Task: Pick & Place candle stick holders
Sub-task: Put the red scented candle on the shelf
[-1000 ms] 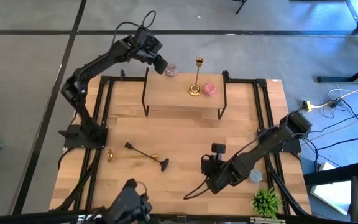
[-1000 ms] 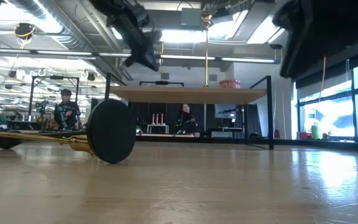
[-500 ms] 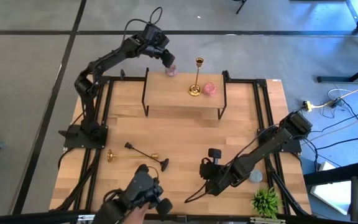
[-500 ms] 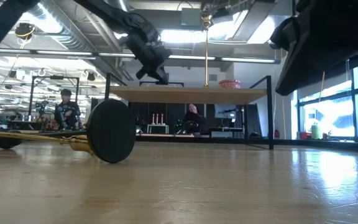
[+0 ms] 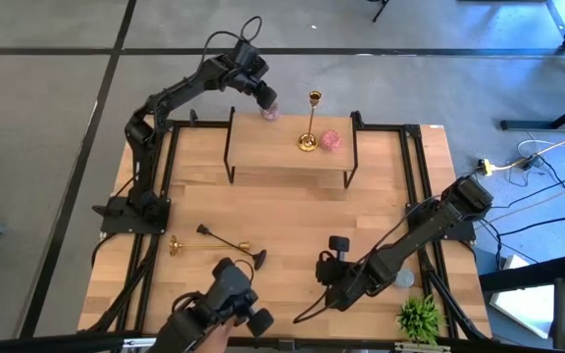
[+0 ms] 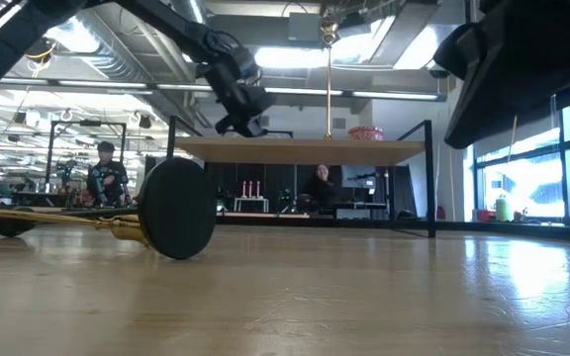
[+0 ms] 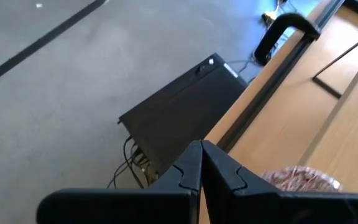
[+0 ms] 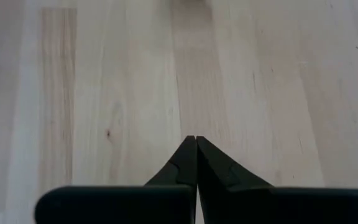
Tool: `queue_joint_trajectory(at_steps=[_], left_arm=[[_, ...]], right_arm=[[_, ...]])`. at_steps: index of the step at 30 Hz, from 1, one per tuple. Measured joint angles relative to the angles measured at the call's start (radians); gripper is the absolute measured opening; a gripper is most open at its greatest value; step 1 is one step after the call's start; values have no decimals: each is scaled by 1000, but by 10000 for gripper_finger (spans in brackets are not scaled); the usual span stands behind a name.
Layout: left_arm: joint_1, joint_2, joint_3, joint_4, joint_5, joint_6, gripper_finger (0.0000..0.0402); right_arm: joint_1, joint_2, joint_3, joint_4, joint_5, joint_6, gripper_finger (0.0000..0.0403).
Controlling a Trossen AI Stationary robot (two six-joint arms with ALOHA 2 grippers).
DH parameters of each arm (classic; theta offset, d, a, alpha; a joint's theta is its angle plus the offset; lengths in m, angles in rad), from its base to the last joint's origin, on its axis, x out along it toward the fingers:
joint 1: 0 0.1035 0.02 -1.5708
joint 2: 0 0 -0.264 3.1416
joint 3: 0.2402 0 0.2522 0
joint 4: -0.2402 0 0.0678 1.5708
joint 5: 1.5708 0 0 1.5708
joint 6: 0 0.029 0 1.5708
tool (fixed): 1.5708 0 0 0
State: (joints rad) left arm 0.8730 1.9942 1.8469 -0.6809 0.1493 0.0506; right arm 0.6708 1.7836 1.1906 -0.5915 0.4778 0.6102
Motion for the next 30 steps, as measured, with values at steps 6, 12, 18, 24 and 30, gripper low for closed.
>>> queue_joint_trajectory(at_steps=[6,12,18,24,30], left_arm=[[-8,0,0,-39,-2,23,2],[-14,0,0,-60,-1,19,2],[-29,0,0,-85,-1,18,2],[-54,0,0,-109,-8,21,2],[-75,0,0,-120,-9,24,2]], right_arm=[[0,0,0,0,0,-3,0],[0,0,0,0,0,-8,0],[0,0,0,-2,0,-16,0],[0,0,0,-2,-1,-16,0],[0,0,0,-2,-3,-16,0]])
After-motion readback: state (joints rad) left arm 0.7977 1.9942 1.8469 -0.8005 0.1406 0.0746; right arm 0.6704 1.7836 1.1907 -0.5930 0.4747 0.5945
